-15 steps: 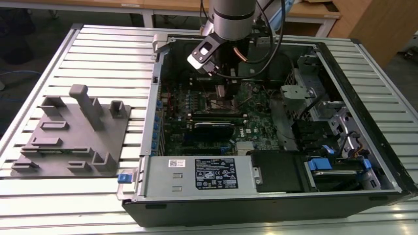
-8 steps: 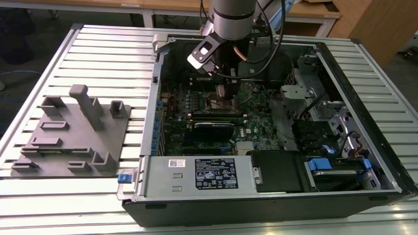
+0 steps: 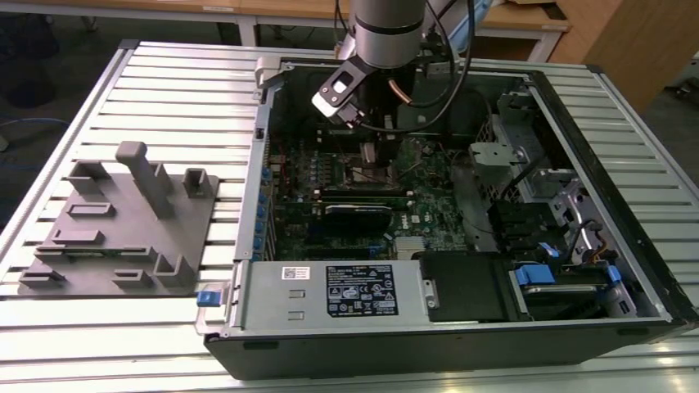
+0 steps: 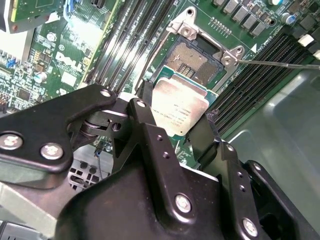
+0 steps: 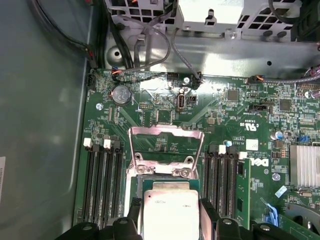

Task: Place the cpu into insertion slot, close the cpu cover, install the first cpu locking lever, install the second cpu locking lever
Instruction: 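Place the cpu into insertion slot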

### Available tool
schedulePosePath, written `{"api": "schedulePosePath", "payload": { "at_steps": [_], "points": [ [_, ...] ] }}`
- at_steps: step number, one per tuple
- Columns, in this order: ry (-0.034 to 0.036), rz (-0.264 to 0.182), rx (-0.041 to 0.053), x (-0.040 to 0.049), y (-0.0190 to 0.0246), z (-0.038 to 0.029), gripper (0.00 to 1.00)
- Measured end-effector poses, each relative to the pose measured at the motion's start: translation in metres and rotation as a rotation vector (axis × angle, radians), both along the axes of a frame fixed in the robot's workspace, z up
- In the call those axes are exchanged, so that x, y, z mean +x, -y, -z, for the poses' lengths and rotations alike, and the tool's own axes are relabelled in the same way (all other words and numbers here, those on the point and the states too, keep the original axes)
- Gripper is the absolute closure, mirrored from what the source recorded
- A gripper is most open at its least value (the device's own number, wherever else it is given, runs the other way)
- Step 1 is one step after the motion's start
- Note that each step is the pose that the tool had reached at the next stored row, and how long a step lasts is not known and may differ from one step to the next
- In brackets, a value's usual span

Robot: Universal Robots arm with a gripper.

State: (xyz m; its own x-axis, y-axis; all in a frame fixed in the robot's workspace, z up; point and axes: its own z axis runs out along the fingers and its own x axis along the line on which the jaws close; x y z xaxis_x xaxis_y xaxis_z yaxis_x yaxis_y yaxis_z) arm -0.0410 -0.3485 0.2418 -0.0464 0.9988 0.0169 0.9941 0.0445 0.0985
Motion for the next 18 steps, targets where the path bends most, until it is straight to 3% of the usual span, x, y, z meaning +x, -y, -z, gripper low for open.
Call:
{"api": "schedulePosePath", "payload": {
  "at_steps": [18],
  "points": [
    [-0.0001,0.009,0.0000,-0.0024,0.0000,0.0095,0.46]
  ]
}}
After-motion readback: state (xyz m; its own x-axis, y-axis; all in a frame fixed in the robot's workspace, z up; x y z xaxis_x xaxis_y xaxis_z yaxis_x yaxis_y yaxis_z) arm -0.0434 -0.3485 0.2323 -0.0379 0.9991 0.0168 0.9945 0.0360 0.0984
